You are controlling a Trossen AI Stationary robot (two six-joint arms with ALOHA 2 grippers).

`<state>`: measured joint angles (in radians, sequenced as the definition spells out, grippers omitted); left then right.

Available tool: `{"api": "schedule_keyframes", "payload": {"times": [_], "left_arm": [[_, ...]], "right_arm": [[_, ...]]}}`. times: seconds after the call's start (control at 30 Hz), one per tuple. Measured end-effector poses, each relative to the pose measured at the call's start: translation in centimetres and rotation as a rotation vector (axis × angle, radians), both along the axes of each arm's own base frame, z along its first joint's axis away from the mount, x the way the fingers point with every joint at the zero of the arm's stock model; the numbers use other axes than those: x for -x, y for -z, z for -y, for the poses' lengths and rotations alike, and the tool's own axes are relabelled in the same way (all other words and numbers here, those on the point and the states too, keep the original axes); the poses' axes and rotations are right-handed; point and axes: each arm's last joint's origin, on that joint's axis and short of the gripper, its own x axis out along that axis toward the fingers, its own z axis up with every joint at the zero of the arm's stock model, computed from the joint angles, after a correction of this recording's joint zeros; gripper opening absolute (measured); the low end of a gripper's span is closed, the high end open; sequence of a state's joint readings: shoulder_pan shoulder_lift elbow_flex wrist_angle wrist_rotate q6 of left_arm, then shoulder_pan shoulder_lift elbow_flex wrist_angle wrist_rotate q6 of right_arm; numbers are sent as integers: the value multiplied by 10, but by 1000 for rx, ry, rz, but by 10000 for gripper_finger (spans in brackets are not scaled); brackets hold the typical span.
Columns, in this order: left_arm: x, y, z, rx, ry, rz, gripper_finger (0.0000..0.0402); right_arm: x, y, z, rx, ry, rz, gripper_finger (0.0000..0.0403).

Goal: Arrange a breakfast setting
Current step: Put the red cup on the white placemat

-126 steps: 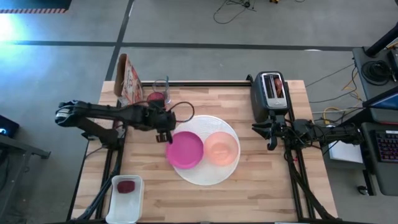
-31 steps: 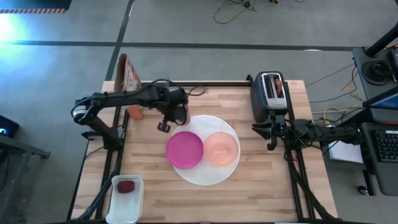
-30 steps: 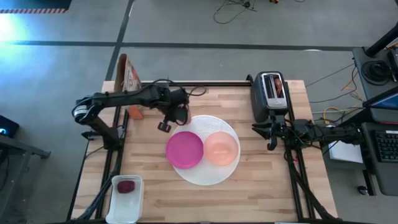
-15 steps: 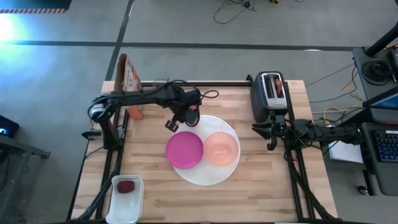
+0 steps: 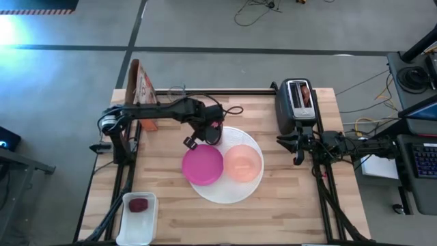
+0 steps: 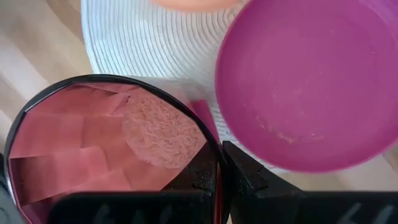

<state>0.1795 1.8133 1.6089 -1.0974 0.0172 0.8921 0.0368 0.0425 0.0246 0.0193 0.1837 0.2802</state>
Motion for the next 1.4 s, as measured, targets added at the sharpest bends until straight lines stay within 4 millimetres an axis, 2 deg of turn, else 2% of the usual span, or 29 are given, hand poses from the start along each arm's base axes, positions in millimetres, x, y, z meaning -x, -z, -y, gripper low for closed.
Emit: {"api": "schedule_keyframes", "payload": {"times": [0.73, 1.4], "left_arm": [[-6, -1, -1, -101, 336, 46, 0], [-2, 0, -5, -108, 289, 6, 0]], "right_arm": [[0, 0, 0, 0, 0, 0, 73], [0, 0, 0, 0, 0, 0, 73]]}}
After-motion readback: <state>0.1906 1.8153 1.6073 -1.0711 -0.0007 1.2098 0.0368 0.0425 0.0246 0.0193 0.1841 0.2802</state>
